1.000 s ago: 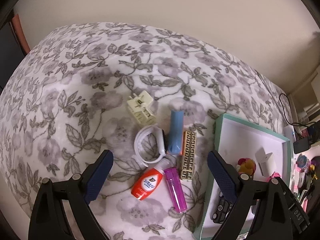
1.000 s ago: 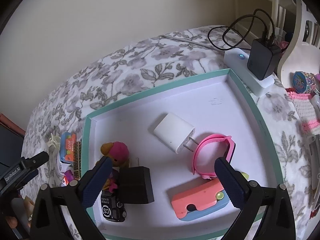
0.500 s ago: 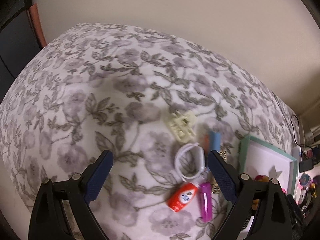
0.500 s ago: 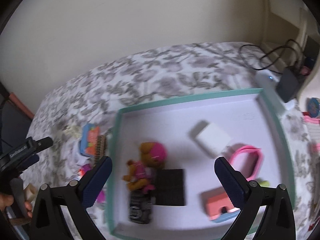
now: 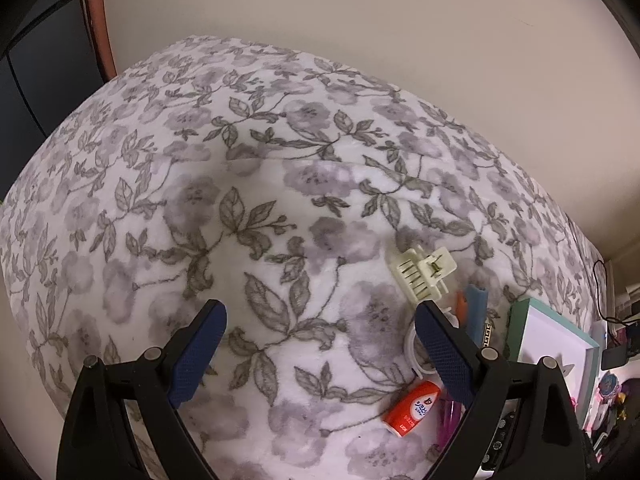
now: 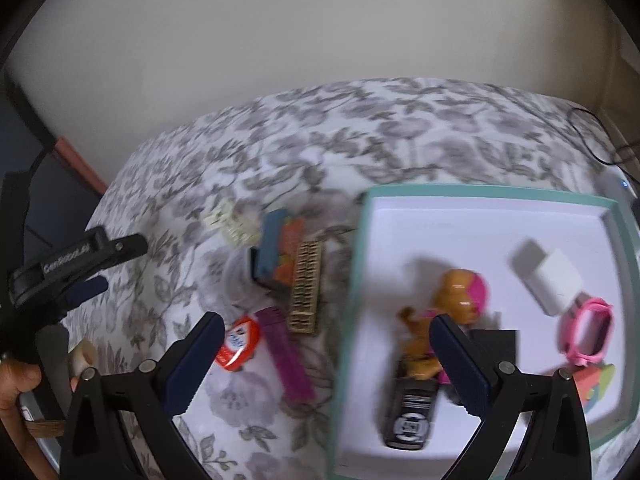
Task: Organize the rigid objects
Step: 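Move both grippers back over the remaining pile, then grasp the purple lighter with the right gripper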
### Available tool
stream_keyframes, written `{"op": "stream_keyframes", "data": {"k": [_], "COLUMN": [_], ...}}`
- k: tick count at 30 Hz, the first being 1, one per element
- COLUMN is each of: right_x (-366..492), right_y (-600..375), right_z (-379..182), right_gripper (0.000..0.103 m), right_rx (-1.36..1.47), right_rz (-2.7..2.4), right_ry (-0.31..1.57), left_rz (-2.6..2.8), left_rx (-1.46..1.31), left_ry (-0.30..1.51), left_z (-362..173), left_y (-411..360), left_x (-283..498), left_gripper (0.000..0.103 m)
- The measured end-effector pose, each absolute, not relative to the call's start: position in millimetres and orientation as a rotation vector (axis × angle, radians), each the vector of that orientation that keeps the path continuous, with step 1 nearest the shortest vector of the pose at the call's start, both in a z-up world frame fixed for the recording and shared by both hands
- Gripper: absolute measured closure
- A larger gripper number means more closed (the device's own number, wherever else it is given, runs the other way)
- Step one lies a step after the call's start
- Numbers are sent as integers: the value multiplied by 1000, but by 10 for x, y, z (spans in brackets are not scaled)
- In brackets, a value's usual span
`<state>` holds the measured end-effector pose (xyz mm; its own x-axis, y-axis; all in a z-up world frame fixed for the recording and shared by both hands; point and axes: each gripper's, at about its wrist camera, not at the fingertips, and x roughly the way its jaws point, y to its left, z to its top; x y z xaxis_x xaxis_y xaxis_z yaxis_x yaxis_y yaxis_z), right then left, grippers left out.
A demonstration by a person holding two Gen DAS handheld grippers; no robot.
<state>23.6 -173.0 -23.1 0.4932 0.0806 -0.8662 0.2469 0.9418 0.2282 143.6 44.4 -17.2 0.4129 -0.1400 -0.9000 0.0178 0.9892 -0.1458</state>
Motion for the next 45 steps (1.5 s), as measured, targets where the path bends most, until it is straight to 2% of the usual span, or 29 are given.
{"op": "stream_keyframes", "data": {"k": [3, 7, 11, 16, 19, 23, 25, 27, 30, 33, 43, 45], "right_x": [291, 347, 385, 412, 420, 431, 436, 438, 443, 444, 434, 429], "right_y": [-1624, -1488, -1403, -1340, -1300, -1263, -1258, -1265, -1275, -1299, -1329, -1341], "right_z": [-291, -378, -449, -541, -574, -617, -646, -680, -725, -763, -805, -807], "right_gripper": [1, 14, 16, 23, 31, 35, 44, 44, 51, 53, 71, 72], "right_rx": [325, 295, 261, 239, 228, 213, 208, 207, 205, 205, 199, 213], "right_rz": [-86, -62, -48, -35, -21, -16, -18, -20, -28, -40, -41, -37], "right_ry": [1076, 1107, 1130, 1162, 1176, 1191, 1201, 1211, 1226, 1241, 1254, 1253], "left_rz": [-110, -123, -139, -155, -162, -171, -172, -174, -179, -189, -216, -219], "left_rx": [-134, -119, -106, -90, -88, -88, -87, -86, -84, -81, -55, -49], "left_ry": [1170, 1252, 1309, 1339, 1353, 1366, 1371, 1375, 1382, 1389, 1402, 1402], "left_z": [-233, -396, -535, -601, -620, -636, -649, -659, -672, -687, -713, -717], "left_y": [477, 455, 415, 369, 366, 360, 351, 343, 326, 309, 221, 198], "left_x": [1450, 1477, 1476, 1469, 1473, 1476, 1487, 1494, 1499, 1495, 1498, 1499], "left_gripper": [8, 8, 8, 8, 8, 8, 8, 8, 8, 8, 8, 8]}}
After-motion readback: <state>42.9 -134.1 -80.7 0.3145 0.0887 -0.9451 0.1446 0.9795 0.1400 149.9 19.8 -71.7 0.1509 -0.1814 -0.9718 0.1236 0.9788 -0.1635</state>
